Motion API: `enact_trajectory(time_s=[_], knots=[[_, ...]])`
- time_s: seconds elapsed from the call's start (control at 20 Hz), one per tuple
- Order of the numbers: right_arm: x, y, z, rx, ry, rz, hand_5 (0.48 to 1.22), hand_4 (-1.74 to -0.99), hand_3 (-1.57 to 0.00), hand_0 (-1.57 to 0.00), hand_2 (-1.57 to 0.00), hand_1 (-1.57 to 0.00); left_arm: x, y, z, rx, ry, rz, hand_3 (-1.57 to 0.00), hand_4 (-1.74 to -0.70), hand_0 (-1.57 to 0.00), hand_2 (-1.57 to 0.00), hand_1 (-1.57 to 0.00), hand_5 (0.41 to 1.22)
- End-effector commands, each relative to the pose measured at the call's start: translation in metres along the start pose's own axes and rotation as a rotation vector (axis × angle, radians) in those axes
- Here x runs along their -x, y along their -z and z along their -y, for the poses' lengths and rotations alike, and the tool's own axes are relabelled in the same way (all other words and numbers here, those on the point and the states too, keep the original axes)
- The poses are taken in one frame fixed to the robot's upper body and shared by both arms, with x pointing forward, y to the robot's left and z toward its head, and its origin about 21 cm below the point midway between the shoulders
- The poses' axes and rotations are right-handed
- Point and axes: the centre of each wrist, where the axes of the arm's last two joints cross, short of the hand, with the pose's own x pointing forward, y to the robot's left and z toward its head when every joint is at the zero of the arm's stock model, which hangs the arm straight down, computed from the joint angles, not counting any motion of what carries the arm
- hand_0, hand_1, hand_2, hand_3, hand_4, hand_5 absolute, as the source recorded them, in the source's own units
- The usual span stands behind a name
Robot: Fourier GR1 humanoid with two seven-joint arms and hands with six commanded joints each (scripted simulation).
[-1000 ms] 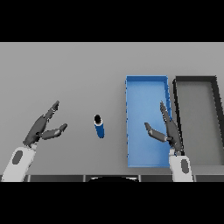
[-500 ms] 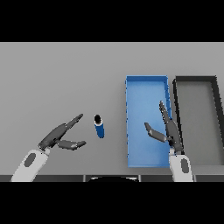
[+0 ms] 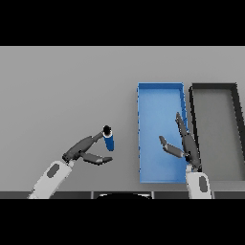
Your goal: Pick up the blue pipe and place it into the blue bin.
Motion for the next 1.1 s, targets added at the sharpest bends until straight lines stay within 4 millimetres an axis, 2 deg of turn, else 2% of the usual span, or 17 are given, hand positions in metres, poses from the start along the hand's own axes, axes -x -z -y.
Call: enact_trajectory(time_s=[0.0,0.25,0.3,0.4,0.45,0.5,0.55,0.6,0.7,0.85,1.05], knots=[[0.001,0.000,-0.001,-0.004,0.001,0.003,0.607,-1.273,0.00,0.00,0.00,0.00,0.001,0.007,0.004,0.008,-0.018,0.006,0.00,-1.12,0.00,0.00,0.00,0.450],[0.001,-0.001,0.001,-0.004,-0.004,-0.003,0.598,-1.267,0.00,0.00,0.00,0.00,0.007,0.034,0.012,0.000,0.027,0.031,0.00,-1.07,0.00,0.00,0.00,0.445],[0.001,0.000,0.004,0.002,-0.005,-0.010,0.598,-1.264,0.00,0.00,0.00,0.00,0.006,0.040,0.017,0.013,-0.002,0.050,0.00,-1.08,0.00,0.00,0.00,0.459],[0.002,0.003,0.002,0.003,0.003,-0.005,0.600,-1.267,0.00,0.00,0.00,0.00,0.004,0.047,0.014,0.014,-0.045,0.086,-0.02,-1.11,0.00,-0.02,0.00,0.507],[0.003,0.001,-0.003,-0.001,0.004,-0.001,0.601,-1.266,0.00,0.00,0.00,0.00,0.006,0.052,0.019,0.007,-0.071,0.097,-0.10,-1.14,0.00,-0.11,-0.03,0.550],[0.004,0.000,0.000,0.002,0.003,-0.001,0.600,-1.261,0.00,0.00,0.00,0.00,0.006,0.053,0.018,-0.001,-0.110,0.106,-0.26,-1.21,-0.02,-0.29,-0.16,0.607],[0.004,-0.002,-0.001,0.003,0.003,-0.004,0.600,-1.260,0.00,0.00,0.00,0.00,0.007,0.054,0.022,-0.004,-0.151,0.116,-0.52,-1.25,-0.19,-0.48,-0.35,0.730],[0.004,-0.003,0.000,0.005,0.000,-0.005,0.602,-1.259,0.00,0.00,0.00,0.00,0.005,0.058,0.026,-0.017,-0.175,0.121,-0.72,-1.35,-0.44,-0.70,-0.59,0.828],[0.002,0.001,-0.002,0.001,0.005,0.006,0.609,-1.261,0.00,0.00,0.00,0.00,0.006,0.059,0.029,-0.044,-0.180,0.127,-1.00,-1.48,-0.85,-1.01,-0.94,0.969],[-0.002,0.006,0.002,0.003,0.004,0.001,0.614,-1.260,0.00,0.00,0.00,0.00,0.008,0.060,0.035,-0.053,-0.163,0.155,-1.21,-1.60,-1.20,-1.29,-1.25,1.092],[0.001,0.005,0.001,-0.011,-0.008,0.000,0.622,-1.250,0.00,0.00,0.00,0.00,0.000,0.064,0.039,-0.064,-0.129,0.212,-1.37,-1.68,-1.42,-1.45,-1.44,1.168]])
